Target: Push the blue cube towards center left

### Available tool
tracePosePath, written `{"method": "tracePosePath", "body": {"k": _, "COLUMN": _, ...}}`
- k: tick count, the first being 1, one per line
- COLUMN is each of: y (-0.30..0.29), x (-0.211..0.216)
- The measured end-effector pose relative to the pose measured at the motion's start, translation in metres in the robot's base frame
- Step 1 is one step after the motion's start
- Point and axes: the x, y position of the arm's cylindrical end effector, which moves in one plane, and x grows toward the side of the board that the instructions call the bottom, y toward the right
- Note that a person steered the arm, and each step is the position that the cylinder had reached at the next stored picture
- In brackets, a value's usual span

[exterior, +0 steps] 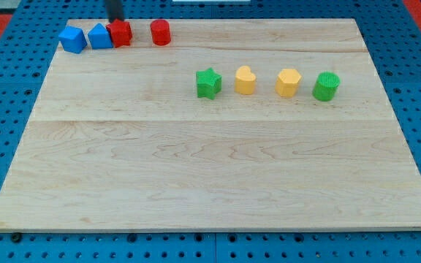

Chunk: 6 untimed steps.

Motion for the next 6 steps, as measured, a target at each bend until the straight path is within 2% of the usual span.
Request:
{"method": "tracePosePath", "body": {"k": 1, "y": -0.060, "x": 0.018}}
{"method": "tracePosePath", "body": {"k": 2, "y": -0.058, "x": 0.058}}
{"method": "tracePosePath", "body": {"k": 3, "y": 0.004, "x": 0.109}}
{"method": "tracePosePath", "body": {"k": 4, "y": -0.030, "x": 0.118}}
{"method": "tracePosePath", "body": {"k": 5, "y": -0.074, "x": 0.070}}
{"method": "tracePosePath", "body": {"k": 6, "y": -0.047, "x": 0.028}}
